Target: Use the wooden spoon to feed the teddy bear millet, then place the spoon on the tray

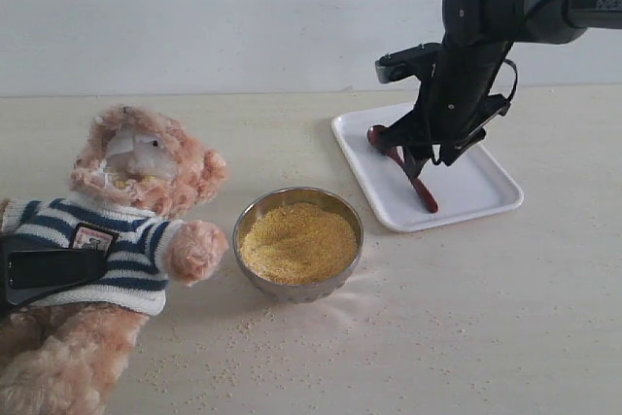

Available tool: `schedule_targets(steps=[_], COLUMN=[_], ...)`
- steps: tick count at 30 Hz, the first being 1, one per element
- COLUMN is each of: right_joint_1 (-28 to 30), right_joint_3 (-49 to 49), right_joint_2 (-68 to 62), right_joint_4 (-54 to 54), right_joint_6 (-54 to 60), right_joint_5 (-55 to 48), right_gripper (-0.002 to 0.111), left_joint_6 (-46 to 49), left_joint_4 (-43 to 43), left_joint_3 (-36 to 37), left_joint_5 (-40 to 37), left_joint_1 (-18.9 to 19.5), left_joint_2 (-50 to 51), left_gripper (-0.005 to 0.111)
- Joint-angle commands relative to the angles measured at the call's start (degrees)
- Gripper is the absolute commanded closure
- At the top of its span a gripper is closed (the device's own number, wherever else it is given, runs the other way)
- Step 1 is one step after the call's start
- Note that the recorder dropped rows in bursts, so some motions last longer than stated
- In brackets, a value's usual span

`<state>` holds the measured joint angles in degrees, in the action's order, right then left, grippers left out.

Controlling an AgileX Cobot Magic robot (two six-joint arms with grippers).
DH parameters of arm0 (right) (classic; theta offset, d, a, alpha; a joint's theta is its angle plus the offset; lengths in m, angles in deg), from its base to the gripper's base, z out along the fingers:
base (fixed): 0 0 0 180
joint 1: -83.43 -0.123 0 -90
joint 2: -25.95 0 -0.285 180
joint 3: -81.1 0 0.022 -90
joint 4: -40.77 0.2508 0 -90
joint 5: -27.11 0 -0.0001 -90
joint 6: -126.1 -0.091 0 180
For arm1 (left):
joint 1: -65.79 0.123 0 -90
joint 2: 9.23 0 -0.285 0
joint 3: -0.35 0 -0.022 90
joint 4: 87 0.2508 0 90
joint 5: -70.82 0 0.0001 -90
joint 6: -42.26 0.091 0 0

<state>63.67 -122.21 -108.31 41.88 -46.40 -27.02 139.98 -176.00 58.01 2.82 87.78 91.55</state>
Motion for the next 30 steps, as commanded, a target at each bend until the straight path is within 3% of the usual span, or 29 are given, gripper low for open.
schedule_targets(steps=[1,3,7,12,17,24,30], right_joint_1=[0.4,0.4,0.3,-0.2,-2.3,-2.2,-2.2], right_joint_3=[4.0,6.9,16.5,32.8,57.5,77.1,86.8], right_joint_2=[5.6,8.5,14.9,25.9,45.4,60.5,68.4], right_joint_4=[-0.1,-0.1,-0.1,-0.1,1.3,1.4,1.4], right_joint_6=[-0.4,-0.9,-2.9,-6.0,-9.0,-12.6,-12.6], right_joint_5=[3.0,4.4,9.9,24.1,41.5,42.8,42.8], right_gripper=[0.060,0.072,0.108,0.108,0.108,0.108,0.108], left_joint_6=[0.4,0.4,0.4,0.4,0.4,0.4,0.4], left_joint_4=[-0.5,-0.5,-0.5,-0.5,-0.5,-0.5,-0.5], left_joint_3=[-0.5,-0.5,-0.5,-0.5,-0.5,-0.5,-0.5], left_joint_5=[-2.0,-2.0,-2.0,-2.0,-2.0,-2.0,-2.0], left_joint_1=[0.2,0.2,0.2,0.2,0.2,0.2,0.2], left_joint_2=[-0.1,-0.1,-0.1,-0.1,-0.1,-0.1,-0.1], left_gripper=[0.102,0.102,0.102,0.102,0.102,0.102,0.102])
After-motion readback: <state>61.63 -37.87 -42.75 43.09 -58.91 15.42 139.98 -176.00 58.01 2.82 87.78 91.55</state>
